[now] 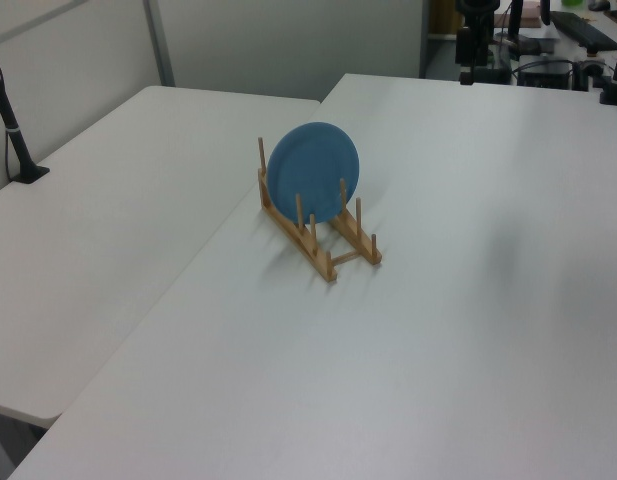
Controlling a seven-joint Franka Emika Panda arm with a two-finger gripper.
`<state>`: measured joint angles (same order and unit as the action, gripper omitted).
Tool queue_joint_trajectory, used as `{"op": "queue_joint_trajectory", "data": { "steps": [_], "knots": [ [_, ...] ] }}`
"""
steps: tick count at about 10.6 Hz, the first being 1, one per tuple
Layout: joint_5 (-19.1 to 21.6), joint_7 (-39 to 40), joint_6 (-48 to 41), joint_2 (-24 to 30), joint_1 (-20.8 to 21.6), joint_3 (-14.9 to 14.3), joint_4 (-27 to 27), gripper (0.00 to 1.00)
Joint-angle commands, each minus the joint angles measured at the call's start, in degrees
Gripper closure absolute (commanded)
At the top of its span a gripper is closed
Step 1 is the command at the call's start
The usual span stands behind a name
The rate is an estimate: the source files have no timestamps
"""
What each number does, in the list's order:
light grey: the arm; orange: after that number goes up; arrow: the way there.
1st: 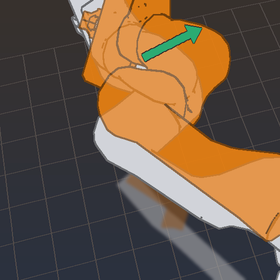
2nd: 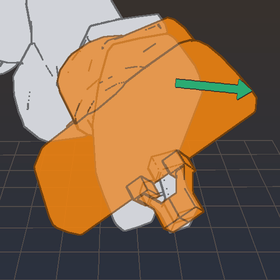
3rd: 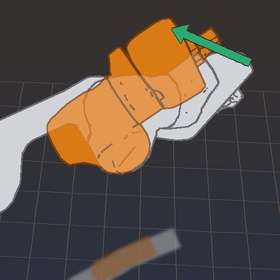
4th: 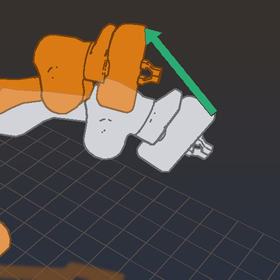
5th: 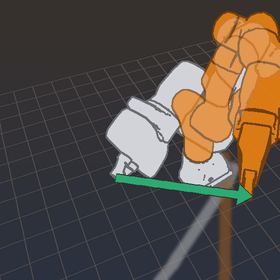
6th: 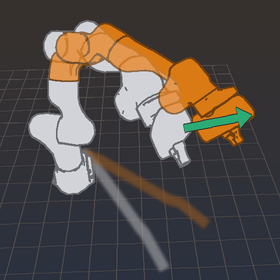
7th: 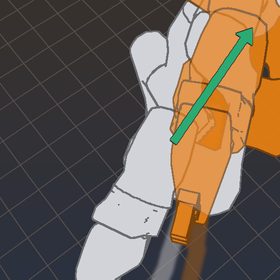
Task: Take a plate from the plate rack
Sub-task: 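Move the gripper down toward the rim of the blue plate in the rack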
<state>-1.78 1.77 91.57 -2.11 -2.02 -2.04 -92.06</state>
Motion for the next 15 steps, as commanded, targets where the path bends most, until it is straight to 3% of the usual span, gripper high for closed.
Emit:
{"op": "queue_joint_trajectory", "data": {
  "steps": [1, 4, 6, 10, 13, 15],
  "knots": [
    [-0.68, 0.87, -0.43, 0.79, -0.09, 0.20, -0.92, 0.00],
    [-0.59, 0.87, 1.40, -2.79, 0.09, 0.37, 2.22, 0.00],
    [-0.24, 0.17, 8.58, -5.18, 0.26, 0.46, 3.73, 0.00],
    [-1.90, -2.02, 21.25, -7.37, 5.70, 0.37, 3.73, 0.00],
    [-11.45, -12.27, 31.09, -11.94, 10.45, 0.37, 3.82, 0.00],
    [-18.83, -19.06, 35.94, -14.75, 12.39, 0.37, 3.73, 0.13]
  ]
}}
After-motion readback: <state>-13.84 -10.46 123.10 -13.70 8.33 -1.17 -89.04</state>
